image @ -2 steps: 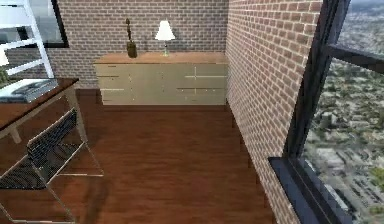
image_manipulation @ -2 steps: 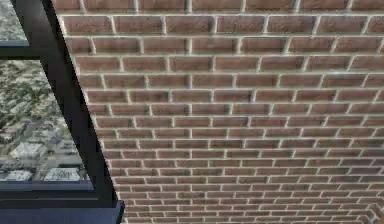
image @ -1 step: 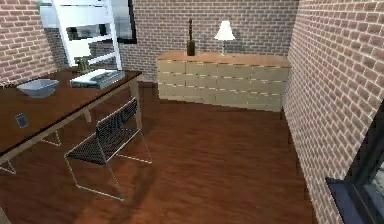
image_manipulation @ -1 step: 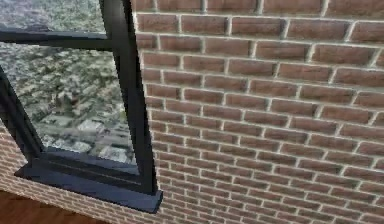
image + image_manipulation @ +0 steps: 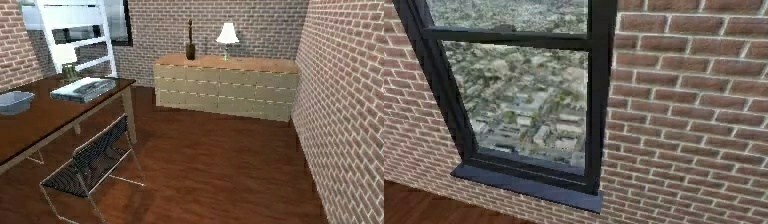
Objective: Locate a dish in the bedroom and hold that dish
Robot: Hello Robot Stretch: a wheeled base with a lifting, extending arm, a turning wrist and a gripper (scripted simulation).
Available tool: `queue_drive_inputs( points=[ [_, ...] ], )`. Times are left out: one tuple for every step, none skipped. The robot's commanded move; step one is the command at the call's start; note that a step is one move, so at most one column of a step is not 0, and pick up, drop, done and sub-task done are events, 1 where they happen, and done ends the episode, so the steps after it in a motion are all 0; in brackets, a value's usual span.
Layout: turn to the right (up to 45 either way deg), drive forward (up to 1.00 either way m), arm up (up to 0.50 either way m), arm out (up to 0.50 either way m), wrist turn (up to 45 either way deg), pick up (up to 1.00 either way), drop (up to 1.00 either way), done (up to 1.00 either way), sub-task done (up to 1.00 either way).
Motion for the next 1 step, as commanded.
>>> queue_drive_inputs(
  points=[
    [-45.0,0.00,0.00,0.00,0.0,0.00,0.00,0.00,0.00]
  ],
)
